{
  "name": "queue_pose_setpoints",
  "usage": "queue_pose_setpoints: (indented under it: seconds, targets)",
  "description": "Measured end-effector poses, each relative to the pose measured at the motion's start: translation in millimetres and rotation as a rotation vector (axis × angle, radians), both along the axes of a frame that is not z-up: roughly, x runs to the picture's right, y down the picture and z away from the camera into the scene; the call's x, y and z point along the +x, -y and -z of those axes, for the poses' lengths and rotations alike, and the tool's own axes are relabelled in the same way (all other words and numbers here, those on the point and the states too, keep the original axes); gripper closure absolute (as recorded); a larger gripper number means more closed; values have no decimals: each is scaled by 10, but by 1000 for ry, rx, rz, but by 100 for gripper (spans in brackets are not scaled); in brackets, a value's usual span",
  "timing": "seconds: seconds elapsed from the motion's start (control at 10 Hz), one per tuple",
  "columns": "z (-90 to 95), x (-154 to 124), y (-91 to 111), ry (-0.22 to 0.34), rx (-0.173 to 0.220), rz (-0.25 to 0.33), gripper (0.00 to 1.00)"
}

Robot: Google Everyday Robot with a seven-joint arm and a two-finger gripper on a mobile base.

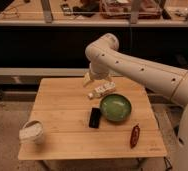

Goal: Move the arm in a circular motion

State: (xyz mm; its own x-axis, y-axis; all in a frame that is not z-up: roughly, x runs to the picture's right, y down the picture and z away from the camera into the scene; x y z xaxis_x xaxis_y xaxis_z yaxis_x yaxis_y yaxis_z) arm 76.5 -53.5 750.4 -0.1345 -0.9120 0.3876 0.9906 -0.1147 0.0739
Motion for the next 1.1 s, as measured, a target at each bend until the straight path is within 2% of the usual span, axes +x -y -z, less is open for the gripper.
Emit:
queue_pose_setpoints:
  seconds: [0.1,0.2,0.3,0.5,0.6,0.8,1.0,1.1]
  targets:
    - [2,592,-13,-85,-7,-66,20]
    - [23,930,-86,-126,-16,-111,20]
    - [76,1397,-342,-179,-45,-173,20]
    - [187,1730,-818,-205,-106,-230,20]
    - [322,1729,-1129,-197,-148,-232,20]
    - [644,1573,-1502,-172,-177,-191,20]
    - [1065,1317,-1812,-151,-168,-126,20]
    - [1210,1172,-1922,-135,-167,-99,20]
